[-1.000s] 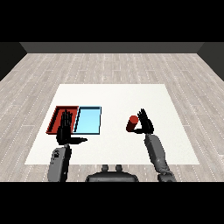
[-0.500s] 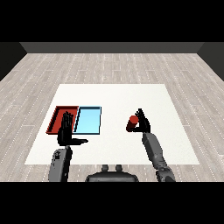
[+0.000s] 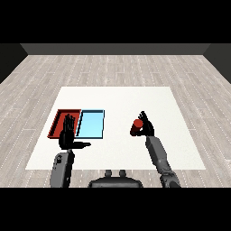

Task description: Pick the red can and put it in the red box

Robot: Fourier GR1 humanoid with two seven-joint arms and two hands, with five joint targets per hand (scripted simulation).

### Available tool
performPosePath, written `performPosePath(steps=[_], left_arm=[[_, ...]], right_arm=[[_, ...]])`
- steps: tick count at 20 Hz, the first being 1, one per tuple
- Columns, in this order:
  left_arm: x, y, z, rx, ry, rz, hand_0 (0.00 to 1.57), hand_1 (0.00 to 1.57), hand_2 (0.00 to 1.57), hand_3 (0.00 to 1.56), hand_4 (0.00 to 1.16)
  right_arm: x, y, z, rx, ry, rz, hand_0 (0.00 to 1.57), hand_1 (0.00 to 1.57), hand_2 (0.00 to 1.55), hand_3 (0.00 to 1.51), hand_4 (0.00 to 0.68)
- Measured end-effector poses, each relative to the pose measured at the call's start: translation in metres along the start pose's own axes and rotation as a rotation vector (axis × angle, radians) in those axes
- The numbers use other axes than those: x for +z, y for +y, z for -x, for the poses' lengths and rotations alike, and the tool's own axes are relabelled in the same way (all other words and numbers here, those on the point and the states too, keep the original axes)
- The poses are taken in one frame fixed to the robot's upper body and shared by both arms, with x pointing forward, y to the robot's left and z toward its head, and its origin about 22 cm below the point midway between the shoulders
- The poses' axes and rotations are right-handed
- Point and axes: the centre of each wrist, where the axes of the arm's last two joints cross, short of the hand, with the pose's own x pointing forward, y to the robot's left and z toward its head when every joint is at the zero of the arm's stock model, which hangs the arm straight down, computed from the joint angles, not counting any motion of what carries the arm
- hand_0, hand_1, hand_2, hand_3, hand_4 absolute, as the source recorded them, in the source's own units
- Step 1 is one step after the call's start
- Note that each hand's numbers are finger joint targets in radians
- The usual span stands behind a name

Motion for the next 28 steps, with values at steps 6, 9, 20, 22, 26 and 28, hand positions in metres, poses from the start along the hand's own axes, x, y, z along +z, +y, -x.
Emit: performPosePath(steps=[6, 9, 20, 22, 26, 28], left_arm=[[0.000, -0.006, -0.002, 0.001, -0.001, 0.001, 0.00, 0.00, 0.00, 0.00, 0.00], [0.006, -0.002, -0.005, 0.003, -0.002, -0.002, 0.00, 0.00, 0.00, 0.00, 0.00], [0.003, 0.005, -0.007, 0.019, -0.004, -0.001, 0.00, 0.00, 0.00, 0.00, 0.00], [0.004, 0.005, -0.004, 0.015, -0.001, -0.003, 0.00, 0.00, 0.00, 0.00, 0.00], [0.009, 0.005, -0.002, 0.017, -0.002, -0.003, 0.00, 0.00, 0.00, 0.00, 0.00], [0.010, 0.004, -0.001, 0.011, -0.004, -0.006, 0.00, 0.00, 0.00, 0.00, 0.00]], right_arm=[[-0.004, 0.011, 0.007, -0.002, 0.011, -0.011, 0.00, 0.00, 0.00, 0.00, 0.000], [-0.010, 0.017, 0.006, 0.008, 0.016, -0.012, 0.00, 0.00, 0.00, 0.00, 0.000], [-0.020, 0.023, 0.013, 0.029, 0.062, -0.001, 0.00, 0.00, 0.00, 0.00, 0.000], [-0.024, 0.025, 0.013, 0.038, 0.069, 0.009, 1.40, 1.40, 1.41, 1.37, 0.293], [-0.032, 0.028, 0.012, 0.094, 0.068, 0.052, 1.53, 1.53, 1.48, 1.43, 0.573], [-0.028, 0.029, 0.016, 0.137, 0.086, 0.073, 1.53, 1.53, 1.48, 1.43, 0.573]])
